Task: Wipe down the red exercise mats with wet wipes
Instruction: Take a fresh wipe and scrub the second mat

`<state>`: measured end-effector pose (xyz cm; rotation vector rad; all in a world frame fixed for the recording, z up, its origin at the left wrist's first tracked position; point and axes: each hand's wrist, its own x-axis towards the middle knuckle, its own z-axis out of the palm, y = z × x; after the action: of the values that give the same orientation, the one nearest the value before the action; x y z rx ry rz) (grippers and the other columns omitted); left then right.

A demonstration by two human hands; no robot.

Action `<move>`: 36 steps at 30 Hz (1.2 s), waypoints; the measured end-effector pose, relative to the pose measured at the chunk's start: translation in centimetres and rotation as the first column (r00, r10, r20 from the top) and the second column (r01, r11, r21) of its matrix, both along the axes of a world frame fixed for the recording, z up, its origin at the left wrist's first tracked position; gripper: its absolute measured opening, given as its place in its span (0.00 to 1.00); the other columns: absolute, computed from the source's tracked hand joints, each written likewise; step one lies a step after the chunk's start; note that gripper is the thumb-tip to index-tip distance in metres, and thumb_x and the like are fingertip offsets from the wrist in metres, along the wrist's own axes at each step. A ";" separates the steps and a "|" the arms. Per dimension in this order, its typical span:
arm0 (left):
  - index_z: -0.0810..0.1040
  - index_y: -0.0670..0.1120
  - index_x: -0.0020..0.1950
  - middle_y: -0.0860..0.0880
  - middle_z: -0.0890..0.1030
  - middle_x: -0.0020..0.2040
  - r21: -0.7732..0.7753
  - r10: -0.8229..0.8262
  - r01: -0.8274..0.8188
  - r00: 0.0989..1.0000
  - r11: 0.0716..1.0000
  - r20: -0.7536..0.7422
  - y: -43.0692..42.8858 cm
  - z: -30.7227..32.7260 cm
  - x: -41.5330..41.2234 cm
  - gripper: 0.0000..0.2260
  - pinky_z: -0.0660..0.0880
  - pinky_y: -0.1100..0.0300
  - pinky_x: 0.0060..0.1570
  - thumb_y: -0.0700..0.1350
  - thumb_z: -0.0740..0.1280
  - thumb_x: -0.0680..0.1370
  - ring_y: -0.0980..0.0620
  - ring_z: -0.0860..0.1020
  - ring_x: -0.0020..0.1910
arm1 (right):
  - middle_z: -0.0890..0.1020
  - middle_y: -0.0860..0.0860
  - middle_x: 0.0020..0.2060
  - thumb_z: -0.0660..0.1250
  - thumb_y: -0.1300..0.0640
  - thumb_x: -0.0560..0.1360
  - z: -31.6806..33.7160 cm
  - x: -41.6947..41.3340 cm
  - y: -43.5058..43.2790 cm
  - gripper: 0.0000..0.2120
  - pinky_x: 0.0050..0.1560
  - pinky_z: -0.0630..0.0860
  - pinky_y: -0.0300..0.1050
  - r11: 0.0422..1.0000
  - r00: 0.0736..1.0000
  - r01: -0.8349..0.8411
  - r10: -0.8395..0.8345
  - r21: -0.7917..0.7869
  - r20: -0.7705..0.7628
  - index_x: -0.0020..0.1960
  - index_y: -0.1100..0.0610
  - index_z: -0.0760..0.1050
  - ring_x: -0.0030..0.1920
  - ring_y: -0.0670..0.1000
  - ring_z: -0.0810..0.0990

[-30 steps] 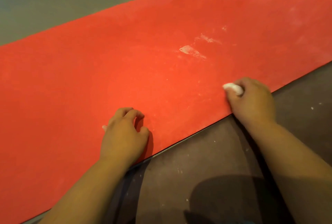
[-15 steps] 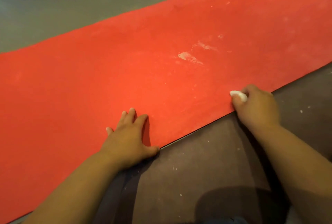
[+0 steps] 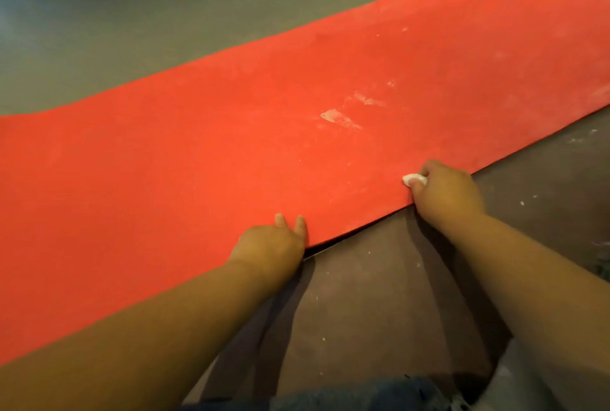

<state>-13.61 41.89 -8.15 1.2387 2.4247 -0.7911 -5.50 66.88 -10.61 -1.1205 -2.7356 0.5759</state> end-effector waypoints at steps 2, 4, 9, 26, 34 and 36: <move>0.50 0.40 0.77 0.37 0.67 0.71 -0.016 -0.024 0.023 1.000 1.000 -0.015 0.2 0.8 -0.3 0.25 0.68 0.51 0.43 0.38 0.53 0.81 0.39 0.75 0.61 | 0.81 0.61 0.47 0.63 0.49 0.77 0.4 -0.4 -1.0 0.13 0.46 0.71 0.50 0.998 0.998 -0.067 0.067 -0.007 -0.002 0.48 0.59 0.75 0.51 0.62 0.76; 0.61 0.40 0.72 0.42 0.75 0.62 0.006 -0.071 0.071 0.997 0.997 -0.021 0.1 2.4 -0.7 0.19 0.66 0.53 0.41 0.42 0.56 0.81 0.41 0.77 0.58 | 0.81 0.59 0.46 0.64 0.50 0.77 1.2 -1.0 -4.5 0.12 0.46 0.70 0.49 0.984 0.981 -0.178 0.176 -0.010 -0.079 0.46 0.59 0.76 0.50 0.60 0.76; 0.74 0.45 0.60 0.45 0.78 0.58 0.065 -0.136 0.134 0.990 0.989 0.029 0.2 7.0 0.2 0.11 0.65 0.55 0.42 0.42 0.56 0.81 0.42 0.77 0.56 | 0.80 0.53 0.45 0.63 0.52 0.76 3.6 -1.5 -12.1 0.08 0.47 0.69 0.49 0.897 0.868 -0.437 0.440 0.068 -0.230 0.45 0.56 0.77 0.49 0.57 0.74; 0.41 0.57 0.78 0.40 0.43 0.78 0.045 0.398 -0.431 0.863 0.901 0.310 -5.8 0.9 -5.6 0.53 0.58 0.44 0.71 0.66 0.72 0.65 0.31 0.52 0.74 | 0.82 0.50 0.47 0.61 0.50 0.76 -1.0 1.4 -15.0 0.09 0.51 0.71 0.48 0.716 0.717 -0.696 0.688 -0.060 -0.113 0.51 0.49 0.79 0.50 0.54 0.76; 0.39 0.66 0.75 0.42 0.38 0.78 0.030 0.379 -0.406 0.875 0.913 0.302 -5.2 -0.3 -8.6 0.54 0.57 0.42 0.72 0.65 0.75 0.63 0.32 0.54 0.74 | 0.81 0.61 0.46 0.60 0.50 0.78 0.0 -2.1 -1.6 0.12 0.46 0.72 0.51 0.988 0.997 -0.074 0.069 0.138 0.037 0.48 0.58 0.75 0.51 0.63 0.75; 0.41 0.66 0.75 0.42 0.39 0.78 0.029 0.343 -0.369 0.889 0.929 0.304 -4.8 0.0 -9.4 0.52 0.62 0.45 0.70 0.62 0.75 0.65 0.39 0.60 0.74 | 0.81 0.59 0.46 0.58 0.51 0.79 -0.8 -2.6 -6.3 0.11 0.46 0.73 0.49 0.955 0.963 -0.271 0.270 0.118 0.022 0.48 0.57 0.76 0.50 0.61 0.77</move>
<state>-22.99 37.11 -8.11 0.8248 2.3530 -0.3684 -8.15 60.60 -11.45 -0.7268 -2.9058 0.4300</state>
